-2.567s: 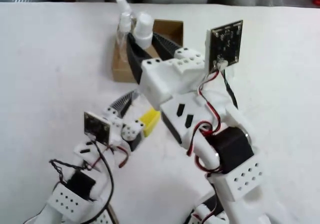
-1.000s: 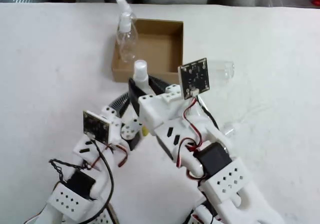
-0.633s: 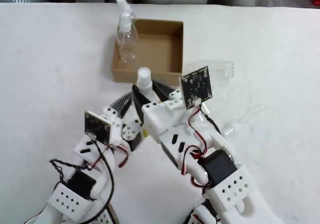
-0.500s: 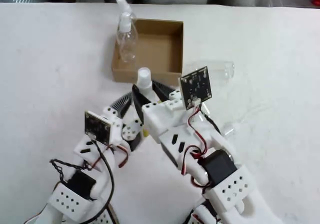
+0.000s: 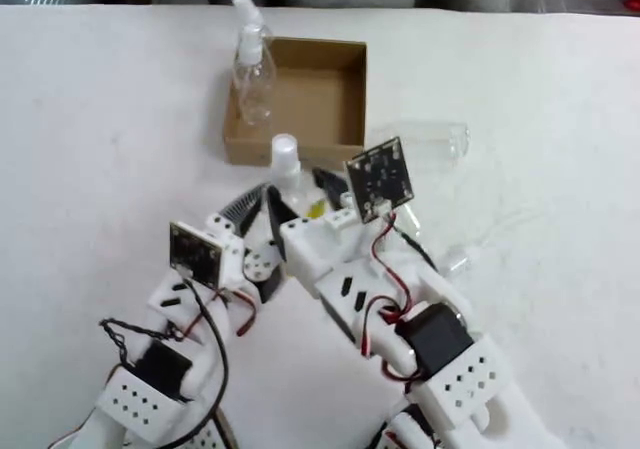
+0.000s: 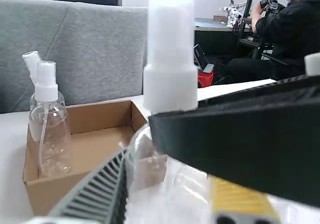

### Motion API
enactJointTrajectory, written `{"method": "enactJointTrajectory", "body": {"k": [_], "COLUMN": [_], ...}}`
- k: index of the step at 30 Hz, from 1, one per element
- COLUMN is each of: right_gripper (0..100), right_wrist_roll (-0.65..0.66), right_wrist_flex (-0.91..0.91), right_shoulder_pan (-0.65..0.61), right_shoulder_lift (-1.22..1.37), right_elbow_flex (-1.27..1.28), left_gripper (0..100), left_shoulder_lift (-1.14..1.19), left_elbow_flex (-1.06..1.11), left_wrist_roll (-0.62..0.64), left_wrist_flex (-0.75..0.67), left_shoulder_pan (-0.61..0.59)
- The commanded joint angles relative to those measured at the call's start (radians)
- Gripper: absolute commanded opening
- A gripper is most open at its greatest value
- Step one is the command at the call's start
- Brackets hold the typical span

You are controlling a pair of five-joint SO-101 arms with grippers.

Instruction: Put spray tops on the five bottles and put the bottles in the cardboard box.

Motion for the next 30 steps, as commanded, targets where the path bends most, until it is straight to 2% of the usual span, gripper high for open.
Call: {"method": "enactJointTrajectory", "body": {"k": [1, 6, 19, 24, 30], "right_gripper": [34.4, 37.7, 37.8, 37.8, 37.7], "right_wrist_roll": [0.009, 0.009, 0.006, 0.008, 0.008], "right_wrist_flex": [0.038, 0.077, 0.372, 0.538, 0.762], "right_shoulder_pan": [-0.002, -0.002, 0.004, 0.004, 0.004], "right_shoulder_lift": [-0.008, -0.008, -0.01, -0.022, -0.171], "right_elbow_flex": [-0.015, -0.074, -0.285, -0.351, -0.358], "left_gripper": [18, 18, 18, 18, 18], "left_shoulder_lift": [-0.019, -0.019, -0.016, -0.016, -0.016], "left_elbow_flex": [-0.012, -0.012, -0.012, -0.012, -0.012], "left_wrist_roll": [0.006, 0.006, 0.006, 0.006, 0.006], "left_wrist_flex": [-0.023, -0.023, -0.023, -0.023, -0.025], "left_shoulder_pan": [-0.015, -0.015, -0.016, -0.03, -0.061]}}
